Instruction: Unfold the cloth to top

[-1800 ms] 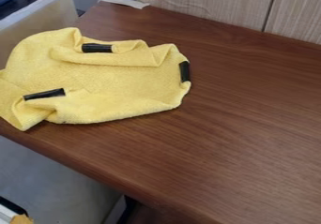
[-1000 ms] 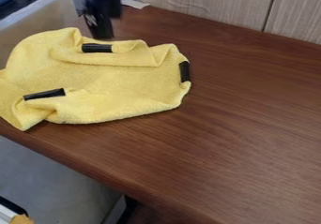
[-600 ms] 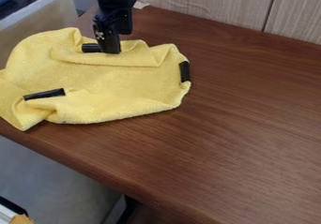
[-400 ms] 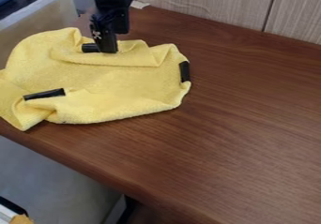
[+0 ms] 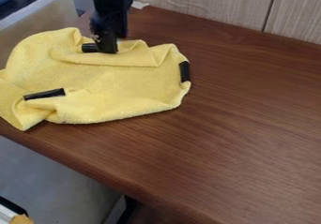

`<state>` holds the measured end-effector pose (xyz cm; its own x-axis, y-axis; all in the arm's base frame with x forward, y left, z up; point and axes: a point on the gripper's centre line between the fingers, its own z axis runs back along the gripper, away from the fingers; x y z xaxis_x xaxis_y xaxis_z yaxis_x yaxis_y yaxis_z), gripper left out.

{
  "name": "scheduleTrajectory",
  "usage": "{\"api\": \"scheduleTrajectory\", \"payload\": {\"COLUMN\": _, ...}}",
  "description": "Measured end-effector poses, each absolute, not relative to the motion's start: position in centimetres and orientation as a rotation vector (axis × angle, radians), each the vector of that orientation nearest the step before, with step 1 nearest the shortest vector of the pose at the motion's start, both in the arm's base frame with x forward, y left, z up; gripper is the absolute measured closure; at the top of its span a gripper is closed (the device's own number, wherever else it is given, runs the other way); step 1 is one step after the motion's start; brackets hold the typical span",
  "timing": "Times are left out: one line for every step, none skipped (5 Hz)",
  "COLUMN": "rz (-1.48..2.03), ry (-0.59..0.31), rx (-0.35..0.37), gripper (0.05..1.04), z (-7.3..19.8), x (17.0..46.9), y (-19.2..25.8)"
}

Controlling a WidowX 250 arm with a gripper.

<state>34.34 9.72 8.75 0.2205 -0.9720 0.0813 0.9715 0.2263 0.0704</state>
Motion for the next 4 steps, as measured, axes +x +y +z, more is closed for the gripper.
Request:
{"api": "scheduleTrajectory", "payload": {"rz": -1.339, "ry": -0.104, "rx": 0.018, "gripper": 0.727, "z": 8.41, "x": 34.18, "y": 9.99}}
{"api": "scheduleTrajectory", "payload": {"rz": -1.348, "ry": -0.081, "rx": 0.028, "gripper": 0.932, "z": 7.56, "x": 33.76, "y": 9.74}}
{"api": "scheduleTrajectory", "payload": {"rz": -1.351, "ry": -0.078, "rx": 0.035, "gripper": 1.021, "z": 7.51, "x": 33.7, "y": 9.65}}
{"api": "scheduleTrajectory", "payload": {"rz": -1.346, "ry": -0.088, "rx": 0.033, "gripper": 1.029, "z": 7.69, "x": 33.7, "y": 9.51}}
